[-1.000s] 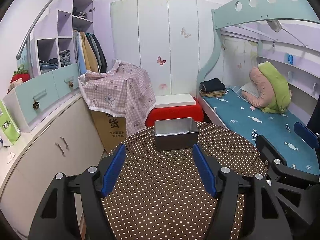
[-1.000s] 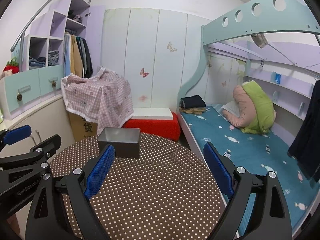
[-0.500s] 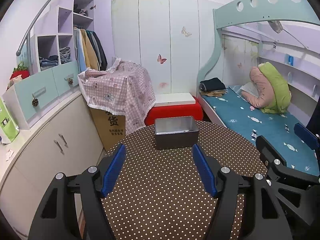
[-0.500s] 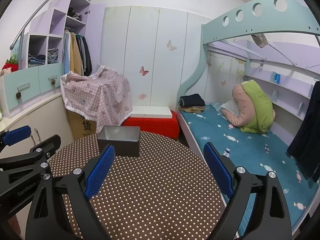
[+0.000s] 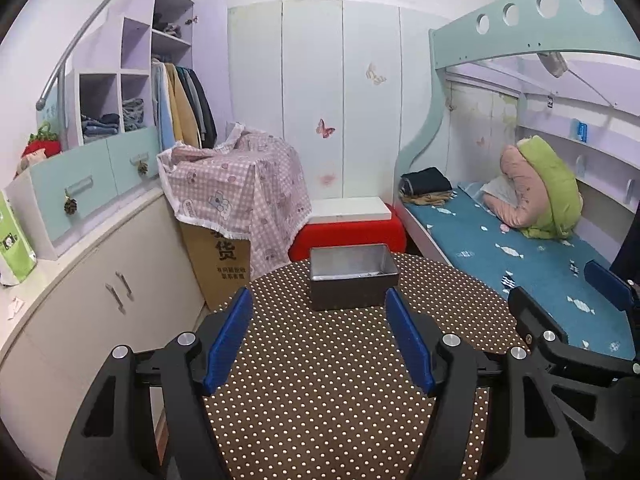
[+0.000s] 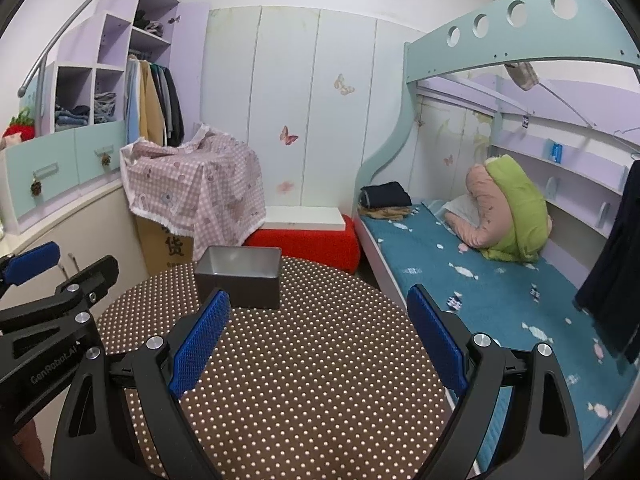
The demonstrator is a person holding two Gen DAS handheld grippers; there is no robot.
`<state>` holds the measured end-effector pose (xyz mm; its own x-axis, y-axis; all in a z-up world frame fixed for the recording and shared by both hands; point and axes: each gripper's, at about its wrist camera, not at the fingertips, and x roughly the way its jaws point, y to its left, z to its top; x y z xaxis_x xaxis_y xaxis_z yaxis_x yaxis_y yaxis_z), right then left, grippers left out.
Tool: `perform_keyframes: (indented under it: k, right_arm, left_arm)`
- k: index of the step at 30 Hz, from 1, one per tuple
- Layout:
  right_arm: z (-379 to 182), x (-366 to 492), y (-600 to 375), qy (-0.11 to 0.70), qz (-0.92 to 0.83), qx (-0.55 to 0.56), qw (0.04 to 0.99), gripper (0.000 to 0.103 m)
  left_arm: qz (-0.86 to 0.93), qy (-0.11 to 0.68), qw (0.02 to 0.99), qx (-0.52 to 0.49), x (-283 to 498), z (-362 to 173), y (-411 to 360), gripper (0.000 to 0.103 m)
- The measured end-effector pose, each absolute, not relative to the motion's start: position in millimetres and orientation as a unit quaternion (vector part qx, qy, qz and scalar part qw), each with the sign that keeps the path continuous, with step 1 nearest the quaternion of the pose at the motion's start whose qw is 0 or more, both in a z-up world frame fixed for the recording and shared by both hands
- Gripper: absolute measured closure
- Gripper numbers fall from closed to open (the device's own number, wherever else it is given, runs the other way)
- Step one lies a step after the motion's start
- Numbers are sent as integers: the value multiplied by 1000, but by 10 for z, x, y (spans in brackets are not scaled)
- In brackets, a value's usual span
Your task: Organize jewelry
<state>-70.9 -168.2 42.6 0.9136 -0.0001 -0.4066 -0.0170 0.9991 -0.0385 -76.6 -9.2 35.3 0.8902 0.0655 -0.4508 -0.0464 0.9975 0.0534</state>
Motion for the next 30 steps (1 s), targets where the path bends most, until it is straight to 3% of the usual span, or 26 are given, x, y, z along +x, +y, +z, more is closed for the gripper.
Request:
perform_keyframes:
  k: [11, 30]
  right_arm:
    - [414, -693, -1713, 212, 3, -27, 977, 16]
    - [399, -655, -1724, 216, 4, -24, 976, 16]
  left_arm:
    - [16, 267, 963, 4, -682, 309, -43, 35]
    - [11, 262, 965, 3, -689, 314, -63, 35]
